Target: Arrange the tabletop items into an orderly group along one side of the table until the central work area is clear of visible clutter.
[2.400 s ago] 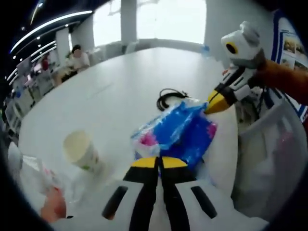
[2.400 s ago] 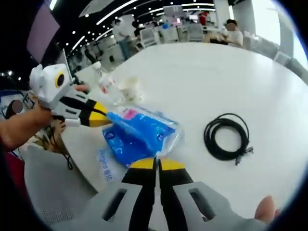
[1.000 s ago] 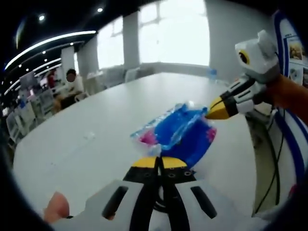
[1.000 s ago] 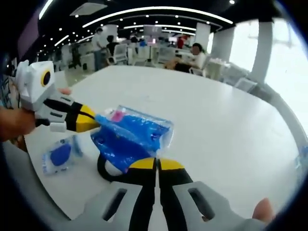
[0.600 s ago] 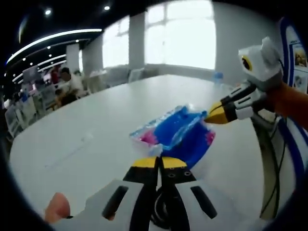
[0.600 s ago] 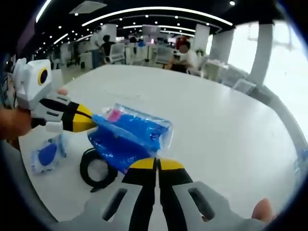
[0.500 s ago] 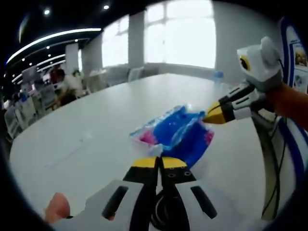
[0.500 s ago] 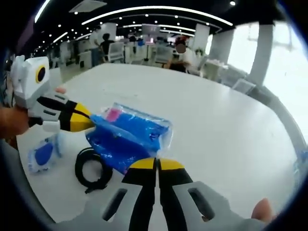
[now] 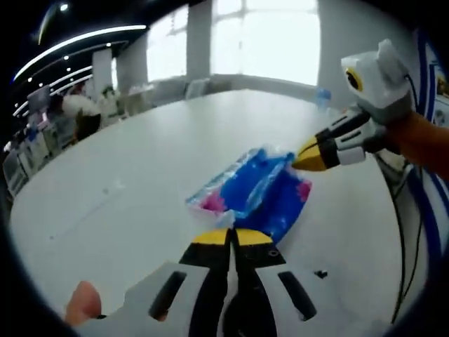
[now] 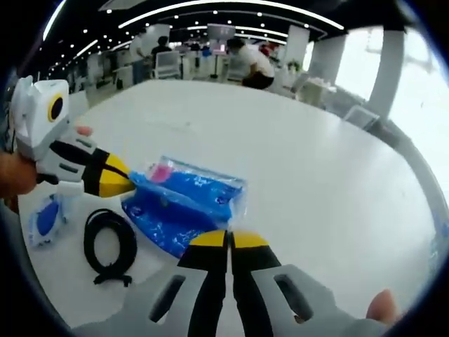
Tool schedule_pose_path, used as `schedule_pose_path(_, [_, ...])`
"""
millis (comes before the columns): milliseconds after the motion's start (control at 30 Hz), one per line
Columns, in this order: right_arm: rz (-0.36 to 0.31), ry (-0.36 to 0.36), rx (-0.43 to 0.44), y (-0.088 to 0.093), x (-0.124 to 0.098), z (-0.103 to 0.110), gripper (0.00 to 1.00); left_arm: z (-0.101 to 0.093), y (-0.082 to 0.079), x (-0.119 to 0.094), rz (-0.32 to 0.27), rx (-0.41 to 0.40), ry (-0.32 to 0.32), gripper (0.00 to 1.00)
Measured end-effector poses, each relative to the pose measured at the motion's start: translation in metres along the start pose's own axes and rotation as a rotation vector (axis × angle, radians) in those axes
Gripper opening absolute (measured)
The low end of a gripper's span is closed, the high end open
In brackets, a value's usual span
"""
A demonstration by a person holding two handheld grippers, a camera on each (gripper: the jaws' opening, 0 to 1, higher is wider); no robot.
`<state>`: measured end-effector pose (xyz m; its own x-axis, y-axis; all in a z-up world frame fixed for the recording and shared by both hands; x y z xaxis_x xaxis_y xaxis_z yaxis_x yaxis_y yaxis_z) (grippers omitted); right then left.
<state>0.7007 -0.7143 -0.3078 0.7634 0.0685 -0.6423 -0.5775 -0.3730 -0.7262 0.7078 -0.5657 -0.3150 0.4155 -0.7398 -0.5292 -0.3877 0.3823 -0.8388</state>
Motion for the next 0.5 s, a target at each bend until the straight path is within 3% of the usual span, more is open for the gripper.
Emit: schedule_pose_path(500, [0.072, -0.020, 0.013, 0.025, 0.021, 0.001, 0.01, 0.002, 0.024, 0.025, 0.078, -0.021, 0.039, 0.00])
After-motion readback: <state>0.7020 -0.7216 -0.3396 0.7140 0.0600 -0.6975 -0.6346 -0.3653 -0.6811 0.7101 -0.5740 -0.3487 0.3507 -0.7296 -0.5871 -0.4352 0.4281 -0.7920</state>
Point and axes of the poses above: the point that each gripper's makers call its tool centre point, and the gripper's own axes: x roughly forward along the fingers, z roughly to its left, y roughly out of its underside, the point moved 3 cm from there along -x, roughly backward along the fingers, and after that the axes turned 10 degrees about y, right-handed, at the moved point
